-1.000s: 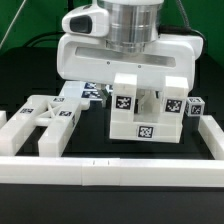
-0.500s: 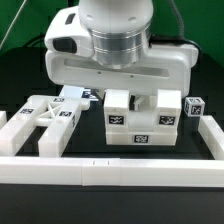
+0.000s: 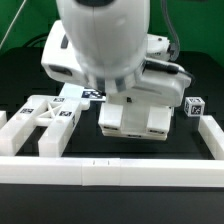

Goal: Assemble chair

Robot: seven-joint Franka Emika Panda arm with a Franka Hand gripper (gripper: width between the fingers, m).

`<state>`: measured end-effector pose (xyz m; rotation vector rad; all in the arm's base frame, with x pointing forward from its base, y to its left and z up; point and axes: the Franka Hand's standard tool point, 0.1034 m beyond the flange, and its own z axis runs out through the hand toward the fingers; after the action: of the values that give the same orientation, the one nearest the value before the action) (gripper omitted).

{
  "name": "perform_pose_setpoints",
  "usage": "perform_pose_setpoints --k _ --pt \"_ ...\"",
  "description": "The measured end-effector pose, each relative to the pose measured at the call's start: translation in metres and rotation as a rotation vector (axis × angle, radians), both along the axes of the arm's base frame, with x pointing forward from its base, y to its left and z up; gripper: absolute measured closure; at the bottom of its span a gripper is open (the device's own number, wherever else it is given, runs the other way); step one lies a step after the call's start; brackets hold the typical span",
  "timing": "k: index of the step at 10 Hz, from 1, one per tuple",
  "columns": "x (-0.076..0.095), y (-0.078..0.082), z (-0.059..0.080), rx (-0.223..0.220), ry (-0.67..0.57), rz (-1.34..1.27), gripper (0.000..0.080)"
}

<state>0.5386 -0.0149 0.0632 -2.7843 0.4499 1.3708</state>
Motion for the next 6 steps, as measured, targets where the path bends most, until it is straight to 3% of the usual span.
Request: perform_pose_setpoints --k 3,6 --pt "-0.015 -0.007 0.005 0.005 0.208 -0.031 0.0470" --pt "-0.017 -0.008 0.007 0.006 0.189 -0.038 0.0470"
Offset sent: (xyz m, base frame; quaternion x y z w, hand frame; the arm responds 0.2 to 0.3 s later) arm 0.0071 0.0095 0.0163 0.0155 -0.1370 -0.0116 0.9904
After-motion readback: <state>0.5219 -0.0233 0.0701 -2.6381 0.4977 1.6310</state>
